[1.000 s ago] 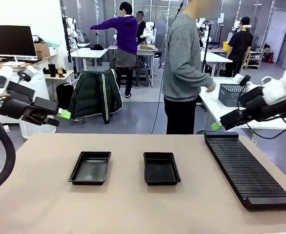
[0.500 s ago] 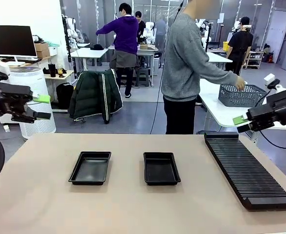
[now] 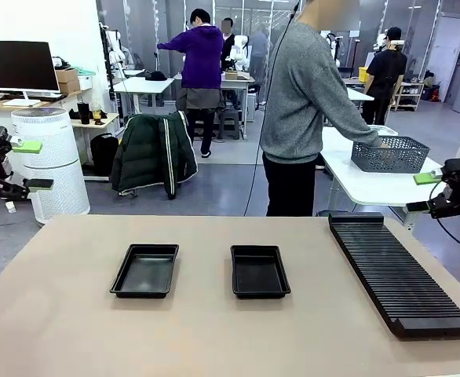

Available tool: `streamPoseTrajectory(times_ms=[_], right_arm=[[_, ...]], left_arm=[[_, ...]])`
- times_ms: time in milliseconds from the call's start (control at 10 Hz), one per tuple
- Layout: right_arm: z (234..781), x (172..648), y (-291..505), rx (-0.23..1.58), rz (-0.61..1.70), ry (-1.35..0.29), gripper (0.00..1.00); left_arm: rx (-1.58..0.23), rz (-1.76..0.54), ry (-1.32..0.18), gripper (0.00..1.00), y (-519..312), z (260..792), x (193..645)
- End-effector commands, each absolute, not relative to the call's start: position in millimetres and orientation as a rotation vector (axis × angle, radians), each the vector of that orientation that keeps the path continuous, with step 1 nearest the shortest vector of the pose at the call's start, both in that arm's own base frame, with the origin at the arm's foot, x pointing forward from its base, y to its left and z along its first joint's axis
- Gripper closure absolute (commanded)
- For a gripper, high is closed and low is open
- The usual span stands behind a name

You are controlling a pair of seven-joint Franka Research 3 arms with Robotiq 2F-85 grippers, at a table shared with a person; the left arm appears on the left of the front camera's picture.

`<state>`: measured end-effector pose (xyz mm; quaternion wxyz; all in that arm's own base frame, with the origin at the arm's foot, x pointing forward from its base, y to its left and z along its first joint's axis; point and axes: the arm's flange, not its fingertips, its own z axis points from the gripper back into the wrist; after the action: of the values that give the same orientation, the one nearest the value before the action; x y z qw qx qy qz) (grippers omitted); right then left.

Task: Inspect and transfer BCBs to ESD trays.
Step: Pick up the Blank PCB from the PCB Rack and place it in the left ESD tray.

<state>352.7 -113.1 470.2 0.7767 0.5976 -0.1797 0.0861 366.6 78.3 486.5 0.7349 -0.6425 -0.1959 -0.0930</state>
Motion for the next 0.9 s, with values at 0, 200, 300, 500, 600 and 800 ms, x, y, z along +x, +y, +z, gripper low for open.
streamPoseTrajectory(times_ms=[0,200,300,500,600,800], right_arm=[[474,366,-132,1.350,0.145,-0.349,0.00],[476,372,-148,1.396,0.150,-0.304,0.00],[475,375,-153,1.404,0.137,-0.298,0.00],[472,382,-162,1.408,0.124,-0.253,0.00],[469,386,-166,1.411,0.109,-0.238,0.00],[467,387,-172,1.421,0.097,-0.239,0.00]], left_arm=[[-1.413,-0.271,-0.412,0.00,91,492,368],[-1.426,-0.292,-0.366,0.00,98,489,368],[-1.411,-0.265,-0.357,0.00,100,487,372],[-1.409,-0.245,-0.347,0.00,104,482,374],[-1.411,-0.241,-0.352,0.00,108,481,373],[-1.423,-0.236,-0.359,0.00,111,480,373]])
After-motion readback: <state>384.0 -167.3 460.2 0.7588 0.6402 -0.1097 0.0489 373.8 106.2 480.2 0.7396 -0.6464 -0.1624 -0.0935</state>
